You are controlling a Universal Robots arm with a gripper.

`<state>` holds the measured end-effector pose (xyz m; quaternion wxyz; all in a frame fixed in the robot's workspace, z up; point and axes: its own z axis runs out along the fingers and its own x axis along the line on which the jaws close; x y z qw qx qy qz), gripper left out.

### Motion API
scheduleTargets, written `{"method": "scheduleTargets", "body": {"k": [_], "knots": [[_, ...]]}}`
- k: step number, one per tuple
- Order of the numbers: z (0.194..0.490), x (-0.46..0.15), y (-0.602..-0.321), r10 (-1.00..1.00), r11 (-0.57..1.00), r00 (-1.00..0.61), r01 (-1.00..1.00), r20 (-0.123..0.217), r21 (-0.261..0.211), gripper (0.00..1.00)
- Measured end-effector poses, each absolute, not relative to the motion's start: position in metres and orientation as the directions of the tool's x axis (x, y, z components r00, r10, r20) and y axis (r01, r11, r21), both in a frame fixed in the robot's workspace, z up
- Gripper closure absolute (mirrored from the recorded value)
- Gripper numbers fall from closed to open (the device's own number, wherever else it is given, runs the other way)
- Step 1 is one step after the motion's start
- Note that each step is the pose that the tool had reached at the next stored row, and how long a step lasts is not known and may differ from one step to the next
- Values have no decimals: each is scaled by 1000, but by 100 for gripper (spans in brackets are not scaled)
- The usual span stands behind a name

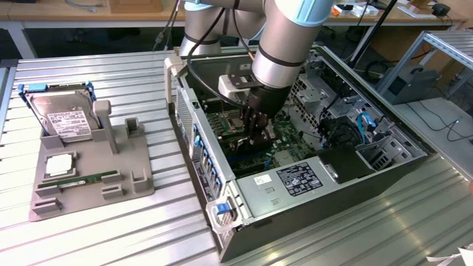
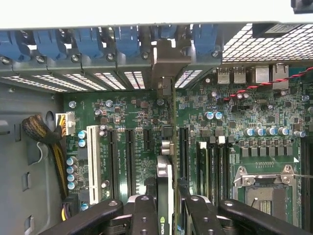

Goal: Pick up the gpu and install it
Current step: 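Insert the gpu into the slot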

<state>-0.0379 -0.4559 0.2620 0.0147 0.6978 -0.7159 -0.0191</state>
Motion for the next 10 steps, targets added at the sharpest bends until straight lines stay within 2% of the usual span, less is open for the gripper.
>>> {"method": "scheduleTargets", "body": {"k": [10], "knots": [[264,-39,-456,-1000,25,-26,-999,-5,43,73]]}}
